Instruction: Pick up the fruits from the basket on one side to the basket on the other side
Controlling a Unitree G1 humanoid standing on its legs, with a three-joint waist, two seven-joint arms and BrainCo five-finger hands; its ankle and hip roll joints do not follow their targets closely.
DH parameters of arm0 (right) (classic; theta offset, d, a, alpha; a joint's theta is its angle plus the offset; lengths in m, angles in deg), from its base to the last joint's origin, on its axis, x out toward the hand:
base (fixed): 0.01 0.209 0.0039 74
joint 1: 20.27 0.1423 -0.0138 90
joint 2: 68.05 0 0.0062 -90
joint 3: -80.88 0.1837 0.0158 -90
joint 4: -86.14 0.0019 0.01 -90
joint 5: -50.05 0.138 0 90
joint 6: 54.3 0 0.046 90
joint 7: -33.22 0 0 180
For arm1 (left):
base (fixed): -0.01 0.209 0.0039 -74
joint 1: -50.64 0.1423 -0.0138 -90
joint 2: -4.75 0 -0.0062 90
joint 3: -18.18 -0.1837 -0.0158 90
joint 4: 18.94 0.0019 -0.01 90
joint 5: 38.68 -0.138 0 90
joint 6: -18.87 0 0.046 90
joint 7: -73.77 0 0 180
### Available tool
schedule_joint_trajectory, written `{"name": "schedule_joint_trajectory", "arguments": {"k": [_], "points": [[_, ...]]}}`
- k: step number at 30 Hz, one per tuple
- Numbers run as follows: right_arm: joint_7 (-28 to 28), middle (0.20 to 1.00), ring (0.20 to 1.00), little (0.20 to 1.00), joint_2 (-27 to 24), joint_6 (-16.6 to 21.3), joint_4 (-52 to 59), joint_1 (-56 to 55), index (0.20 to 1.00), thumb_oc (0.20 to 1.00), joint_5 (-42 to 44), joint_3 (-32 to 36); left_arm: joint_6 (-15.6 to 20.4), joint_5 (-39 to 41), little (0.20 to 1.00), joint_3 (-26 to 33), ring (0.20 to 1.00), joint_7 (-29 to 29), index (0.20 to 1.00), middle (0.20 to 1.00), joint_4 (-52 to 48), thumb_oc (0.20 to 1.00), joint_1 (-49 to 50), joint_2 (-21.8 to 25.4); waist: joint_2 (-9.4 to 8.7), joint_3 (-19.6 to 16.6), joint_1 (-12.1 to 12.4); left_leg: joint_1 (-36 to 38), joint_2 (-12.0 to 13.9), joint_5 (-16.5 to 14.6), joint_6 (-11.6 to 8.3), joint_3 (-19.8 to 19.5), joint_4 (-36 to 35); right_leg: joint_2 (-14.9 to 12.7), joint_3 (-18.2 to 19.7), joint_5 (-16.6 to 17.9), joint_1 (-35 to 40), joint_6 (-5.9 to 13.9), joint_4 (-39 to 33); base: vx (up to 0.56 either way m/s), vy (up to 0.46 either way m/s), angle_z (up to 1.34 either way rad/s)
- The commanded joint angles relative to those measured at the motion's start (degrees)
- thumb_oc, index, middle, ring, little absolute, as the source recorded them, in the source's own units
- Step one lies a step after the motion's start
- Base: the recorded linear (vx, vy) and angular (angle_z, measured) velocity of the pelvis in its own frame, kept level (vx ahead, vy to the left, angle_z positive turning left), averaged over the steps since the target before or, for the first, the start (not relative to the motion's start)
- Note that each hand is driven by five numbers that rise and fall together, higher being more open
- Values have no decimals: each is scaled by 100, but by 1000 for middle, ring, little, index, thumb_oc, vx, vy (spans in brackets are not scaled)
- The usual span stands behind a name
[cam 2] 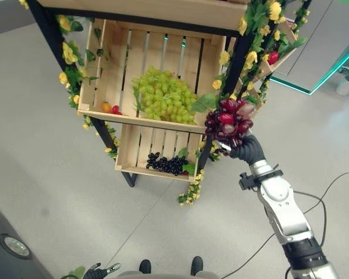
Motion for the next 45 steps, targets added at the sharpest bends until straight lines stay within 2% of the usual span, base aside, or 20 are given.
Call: {"name": "schedule_joint_trajectory", "arguments": {"k": [1, 7, 14, 21, 35, 45], "points": [[171, 200, 200, 200, -275, 292, 349, 718, 200, 200, 299, 0, -18, -262, 1000, -272, 1000, 13, 1000, 1000, 343, 1000, -327, 44, -53, -83, 211, -148, 64, -210, -39, -188, 1, -127, -129, -316, 153, 434, 28, 0, 0, 0], [219, 200, 200, 200, -418, 203, 143, 1347, 200, 200, 385, -362, -74, -257, 1000, -380, 1000, 23, 1000, 1000, 361, 1000, -309, 59, -91, -84, 308, -139, 76, -213, -50, -208, 2, -124, -159, -321, 174, 431, 28, 2, 0, 1], [342, 200, 200, 200, -390, 86, -256, 2283, 200, 200, 527, -962, -125, -179, 1000, -575, 1000, 11, 1000, 1000, 360, 1000, -287, 83, -140, -83, 425, -138, 76, -216, -53, -224, 0, -114, -187, -328, 191, 424, 28, 0, 0, 0], [390, 200, 200, 200, -378, 25, -607, 2778, 200, 200, 593, -1272, -132, -101, 1000, -679, 1000, 19, 1000, 1000, 353, 1000, -262, 65, -161, -81, 482, -135, 84, -208, -55, -241, 0, -110, -206, -321, 197, 416, 28, 0, 0, 0], [661, 200, 200, 200, -344, -242, -2782, 4859, 200, 200, 708, -2341, -128, 200, 1000, -916, 1000, 36, 1000, 1000, 486, 1000, -247, 185, -236, -74, 660, -185, 89, -159, -77, -296, 0, -117, -291, -303, 193, 400, 28, -1, 5, 4], [850, 200, 200, 200, 62, -386, -4548, 6008, 200, 200, 549, -2655, -90, 380, 1000, -1015, 1000, 46, 1000, 1000, 584, 1000, -298, 317, -333, 5, 800, -351, 79, -91, -86, -419, 14, -116, -377, -275, 106, 397, 28, -12, -1, 3]]}}
